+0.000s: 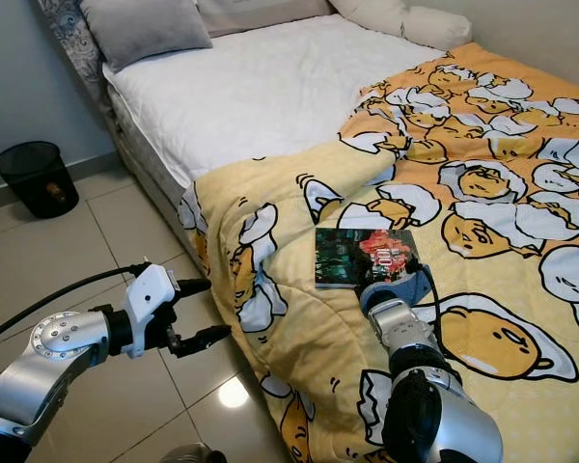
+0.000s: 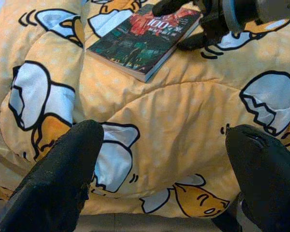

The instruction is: Clean up the room

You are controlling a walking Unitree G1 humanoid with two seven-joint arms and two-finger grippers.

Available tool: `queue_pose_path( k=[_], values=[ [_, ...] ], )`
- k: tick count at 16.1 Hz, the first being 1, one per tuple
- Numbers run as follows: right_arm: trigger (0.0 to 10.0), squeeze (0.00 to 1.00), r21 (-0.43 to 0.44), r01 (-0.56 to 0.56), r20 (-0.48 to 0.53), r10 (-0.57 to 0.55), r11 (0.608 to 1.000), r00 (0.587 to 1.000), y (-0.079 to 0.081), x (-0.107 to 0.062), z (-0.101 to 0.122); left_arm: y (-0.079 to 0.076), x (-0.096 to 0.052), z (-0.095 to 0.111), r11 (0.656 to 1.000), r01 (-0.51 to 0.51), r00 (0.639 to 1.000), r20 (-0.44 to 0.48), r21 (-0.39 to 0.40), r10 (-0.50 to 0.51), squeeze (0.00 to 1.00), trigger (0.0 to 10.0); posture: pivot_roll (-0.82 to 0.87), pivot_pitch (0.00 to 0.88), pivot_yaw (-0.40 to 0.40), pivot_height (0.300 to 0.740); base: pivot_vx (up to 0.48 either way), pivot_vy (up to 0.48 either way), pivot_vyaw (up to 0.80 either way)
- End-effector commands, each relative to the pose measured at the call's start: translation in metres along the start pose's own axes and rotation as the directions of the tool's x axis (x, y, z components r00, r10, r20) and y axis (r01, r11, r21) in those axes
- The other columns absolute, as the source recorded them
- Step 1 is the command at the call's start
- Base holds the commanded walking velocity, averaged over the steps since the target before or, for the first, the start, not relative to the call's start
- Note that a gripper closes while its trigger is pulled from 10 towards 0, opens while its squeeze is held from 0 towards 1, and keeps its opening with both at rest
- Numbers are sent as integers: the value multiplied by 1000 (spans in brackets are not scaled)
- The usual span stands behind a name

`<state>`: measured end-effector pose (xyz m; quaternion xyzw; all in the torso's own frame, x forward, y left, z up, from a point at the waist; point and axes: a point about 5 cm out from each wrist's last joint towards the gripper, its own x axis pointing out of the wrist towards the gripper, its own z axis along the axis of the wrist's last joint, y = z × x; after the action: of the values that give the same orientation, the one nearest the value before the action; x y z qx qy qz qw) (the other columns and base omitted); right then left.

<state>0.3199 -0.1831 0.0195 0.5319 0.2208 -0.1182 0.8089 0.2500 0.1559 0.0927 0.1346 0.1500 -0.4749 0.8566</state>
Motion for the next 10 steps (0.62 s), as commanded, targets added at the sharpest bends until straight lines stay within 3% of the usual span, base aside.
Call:
queue_pose_path(
  k=[1, 5, 10],
  values=[
    [10000, 0, 6, -4, 7, 4, 1000, 1000, 4, 2, 0, -3, -1, 2, 1000, 18, 1000, 2, -1, -18, 388, 10000, 130, 0, 28, 740, 0, 0, 0],
    [10000, 0, -12, 33, 11, -33, 999, 999, -1, 1, -5, -8, -8, 2, 1000, 28, 1000, -12, -1, -28, 384, 10000, 172, 0, 29, 740, 0, 0, 0],
    [10000, 0, 75, -21, 98, 13, 997, 995, 5, 2, 4, -15, -17, 5, 1000, 25, 1000, -10, -18, -25, 388, 10000, 211, 0, 42, 740, 0, 0, 0]
  ],
)
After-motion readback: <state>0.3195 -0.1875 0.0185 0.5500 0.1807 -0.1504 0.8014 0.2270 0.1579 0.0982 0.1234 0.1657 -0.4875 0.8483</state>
